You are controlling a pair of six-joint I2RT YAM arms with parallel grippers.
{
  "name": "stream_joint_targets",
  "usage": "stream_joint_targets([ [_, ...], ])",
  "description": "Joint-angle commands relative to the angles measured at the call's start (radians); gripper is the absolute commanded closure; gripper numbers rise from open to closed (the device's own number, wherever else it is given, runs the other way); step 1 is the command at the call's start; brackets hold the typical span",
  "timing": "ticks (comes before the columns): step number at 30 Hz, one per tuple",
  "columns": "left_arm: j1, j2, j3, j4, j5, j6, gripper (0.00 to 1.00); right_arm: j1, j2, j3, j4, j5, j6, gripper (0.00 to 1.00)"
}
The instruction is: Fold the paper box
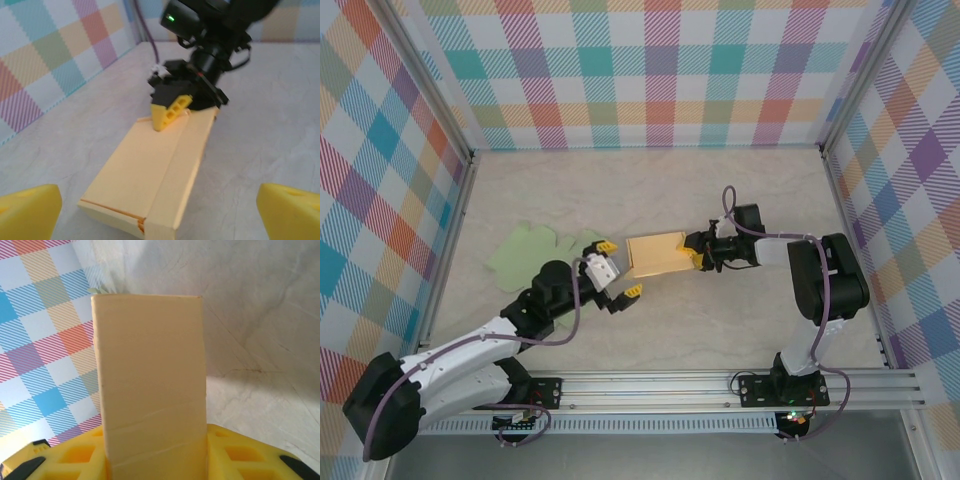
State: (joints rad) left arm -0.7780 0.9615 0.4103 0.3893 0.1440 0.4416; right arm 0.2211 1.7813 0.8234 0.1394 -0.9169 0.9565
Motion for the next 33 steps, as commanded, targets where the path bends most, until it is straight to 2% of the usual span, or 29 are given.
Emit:
stream_joint_targets([
  [1, -0.083, 0.061, 0.045, -0.073, -0.124, 0.192, 0.00, -0.008, -0.026, 0.000, -0.031, -0.049, 0.015, 0.70],
  [3, -0.145, 0.123, 0.062, -0.078, -0.267, 0.282, 0.00, -0.007, -0.031, 0.000, -0.039, -0.053, 0.017, 0.70],
  [6, -0.191, 0.232, 0.089, -0.037, -0.441, 0.406, 0.00, -0.007, -0.038, 0.008, -0.072, -0.056, 0.006, 0.70],
  [9, -0.198, 0.319, 0.111, 0.030, -0.518, 0.499, 0.00, -0.007, -0.048, 0.014, -0.104, -0.053, -0.008, 0.70],
  [19, -0.180, 0.482, 0.174, 0.087, -0.553, 0.581, 0.00, -0.006, -0.081, 0.018, -0.157, -0.064, -0.029, 0.68],
  [24, -0.170, 0.499, 0.214, 0.029, -0.534, 0.576, 0.13, -0.007, -0.098, 0.017, -0.222, -0.064, -0.069, 0.67],
  [29, -0.161, 0.472, 0.257, -0.061, -0.484, 0.534, 0.39, -0.006, -0.109, 0.017, -0.289, -0.053, -0.116, 0.64],
  [33, -0.158, 0.464, 0.275, -0.116, -0.472, 0.525, 0.46, -0.007, -0.117, 0.013, -0.304, -0.054, -0.125, 0.62],
])
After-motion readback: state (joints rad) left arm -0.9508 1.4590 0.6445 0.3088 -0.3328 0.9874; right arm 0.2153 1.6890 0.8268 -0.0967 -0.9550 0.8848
